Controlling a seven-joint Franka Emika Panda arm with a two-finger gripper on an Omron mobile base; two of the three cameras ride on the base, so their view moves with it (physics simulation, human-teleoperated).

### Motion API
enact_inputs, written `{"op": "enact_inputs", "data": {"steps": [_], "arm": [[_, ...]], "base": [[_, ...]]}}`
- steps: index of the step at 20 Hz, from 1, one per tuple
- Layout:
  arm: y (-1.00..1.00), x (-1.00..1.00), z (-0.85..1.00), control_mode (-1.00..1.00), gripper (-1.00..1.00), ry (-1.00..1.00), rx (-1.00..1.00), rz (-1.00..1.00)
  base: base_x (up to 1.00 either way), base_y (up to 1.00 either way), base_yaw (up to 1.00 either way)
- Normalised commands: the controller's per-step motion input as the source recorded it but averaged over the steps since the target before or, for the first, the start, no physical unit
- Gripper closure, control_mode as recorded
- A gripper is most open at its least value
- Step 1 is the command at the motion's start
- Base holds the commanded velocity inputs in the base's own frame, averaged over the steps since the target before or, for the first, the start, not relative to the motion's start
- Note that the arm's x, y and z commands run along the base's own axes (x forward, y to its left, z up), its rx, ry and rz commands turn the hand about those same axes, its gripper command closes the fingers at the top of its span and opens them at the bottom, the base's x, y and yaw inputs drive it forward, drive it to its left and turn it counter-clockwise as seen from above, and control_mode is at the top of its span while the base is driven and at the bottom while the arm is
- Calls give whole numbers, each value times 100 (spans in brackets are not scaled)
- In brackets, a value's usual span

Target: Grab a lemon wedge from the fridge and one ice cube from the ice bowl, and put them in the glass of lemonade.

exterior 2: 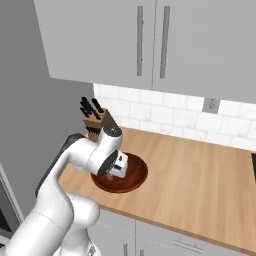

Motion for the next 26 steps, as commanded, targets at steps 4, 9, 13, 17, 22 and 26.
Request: {"op": "enact_inputs", "data": {"steps": [4,9,13,17,22,26], "arm": [[-7,63,-12,-100,-100,6,0,0],[-4,38,-14,-100,-100,3,0,0],[-8,20,-18,-100,-100,3,0,0],[-1,12,-42,-100,-100,0,0,0],[0,17,-33,-100,-100,0,0,0],[0,25,-13,-100,-100,0,0,0]], "base": [[0,0,0],[0,0,0],[0,0,0],[0,0,0],[0,0,0],[0,0,0]]}}
